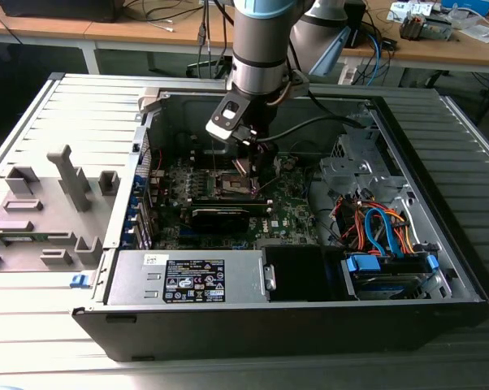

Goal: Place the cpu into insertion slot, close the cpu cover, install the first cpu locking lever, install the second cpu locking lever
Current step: 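Place the cpu into insertion slot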

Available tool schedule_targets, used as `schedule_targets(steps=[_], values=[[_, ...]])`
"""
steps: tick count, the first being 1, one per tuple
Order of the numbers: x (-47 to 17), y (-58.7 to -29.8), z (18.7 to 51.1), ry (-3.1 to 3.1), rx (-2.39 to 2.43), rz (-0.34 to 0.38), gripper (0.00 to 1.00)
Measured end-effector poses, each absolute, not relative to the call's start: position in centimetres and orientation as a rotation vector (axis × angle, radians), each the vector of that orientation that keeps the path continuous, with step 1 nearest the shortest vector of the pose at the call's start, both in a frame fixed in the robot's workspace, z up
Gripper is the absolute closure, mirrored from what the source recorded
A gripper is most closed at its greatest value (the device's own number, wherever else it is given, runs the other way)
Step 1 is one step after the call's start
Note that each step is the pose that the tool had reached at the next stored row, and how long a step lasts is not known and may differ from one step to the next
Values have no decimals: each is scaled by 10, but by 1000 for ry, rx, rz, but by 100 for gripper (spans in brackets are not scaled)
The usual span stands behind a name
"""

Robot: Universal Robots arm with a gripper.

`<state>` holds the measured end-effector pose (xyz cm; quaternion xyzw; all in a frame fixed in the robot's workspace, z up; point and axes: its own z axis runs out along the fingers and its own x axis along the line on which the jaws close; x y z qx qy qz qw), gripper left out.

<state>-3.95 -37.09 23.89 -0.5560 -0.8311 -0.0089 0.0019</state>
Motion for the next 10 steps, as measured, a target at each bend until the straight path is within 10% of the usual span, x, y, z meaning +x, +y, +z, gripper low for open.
schedule_targets(steps=[10], values=[[-39, -371, 239, -2590, -1771, -28, 45]])
